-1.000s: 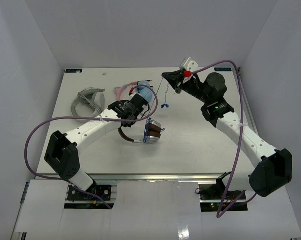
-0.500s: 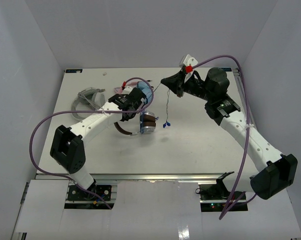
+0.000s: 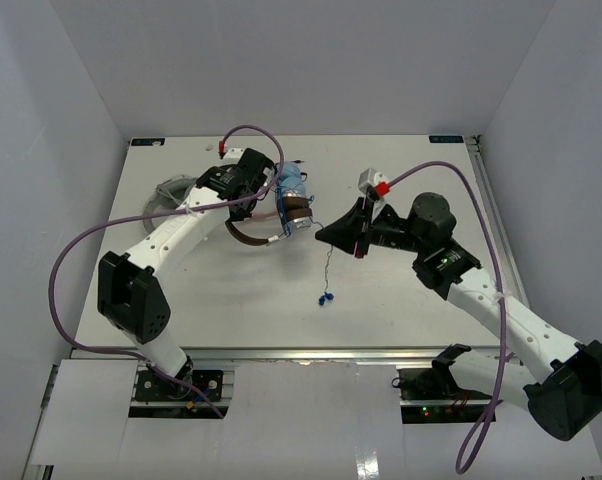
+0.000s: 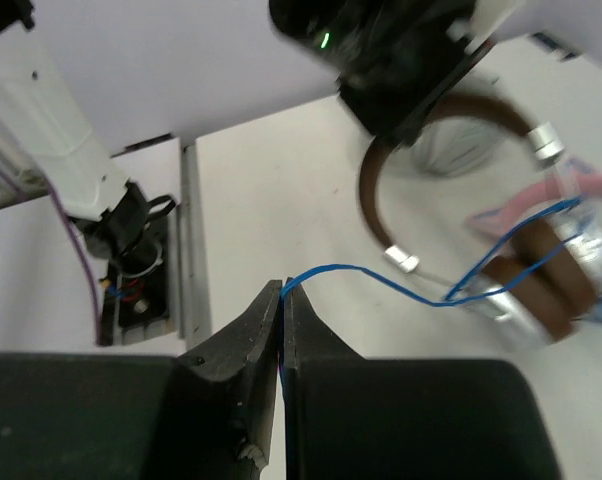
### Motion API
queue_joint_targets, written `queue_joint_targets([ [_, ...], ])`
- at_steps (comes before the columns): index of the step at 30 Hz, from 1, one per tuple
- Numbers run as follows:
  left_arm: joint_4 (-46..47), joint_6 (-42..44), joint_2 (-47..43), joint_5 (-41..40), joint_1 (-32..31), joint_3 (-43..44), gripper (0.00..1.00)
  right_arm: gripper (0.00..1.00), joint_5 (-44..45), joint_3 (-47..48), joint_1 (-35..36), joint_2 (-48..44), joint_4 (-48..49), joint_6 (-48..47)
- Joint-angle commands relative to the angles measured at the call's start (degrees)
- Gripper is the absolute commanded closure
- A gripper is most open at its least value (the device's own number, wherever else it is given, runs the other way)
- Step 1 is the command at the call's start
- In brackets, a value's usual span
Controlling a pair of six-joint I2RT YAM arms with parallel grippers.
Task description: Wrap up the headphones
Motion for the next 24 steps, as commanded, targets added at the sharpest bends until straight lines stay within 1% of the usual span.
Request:
queue_joint_targets([
  [1,3.6,-4.7,-5.5,5.2,0.9,3.5,1.0,0.92,2.8,-7.7,4.2,-1.0,11.1,3.3],
  [5,3.3,-7.2,-7.7,7.3,1.4,4.1,1.0,0.92,10.5,-14.2,6.8,-1.8,13.6,1.6],
  [8,5.1,-7.9,-11.0,9.0,1.5,3.0,1.0,0.92,16.2,-16.5,9.0,-2.0,14.9,0.2],
  [12,7.0,-8.5,-15.2,9.3,1.9,2.2,1.0,0.92,21.0,-20.0,11.8,-2.1,17.6,-1.0],
  [18,7.1,-10.3,-19.1,6.3,2.3,2.8,1.0,0.92,23.1,-24.0,14.5,-2.2,21.0,-1.6],
  [20,8.5,-10.3,-20.3,6.1,2.3,1.7,1.0,0.92,23.2,-24.9,15.2,-2.4,22.4,-1.6],
  [24,10.6,-10.7,-22.5,6.8,2.3,0.1,1.0,0.92,23.8,-24.3,16.0,-1.6,21.8,-1.9],
])
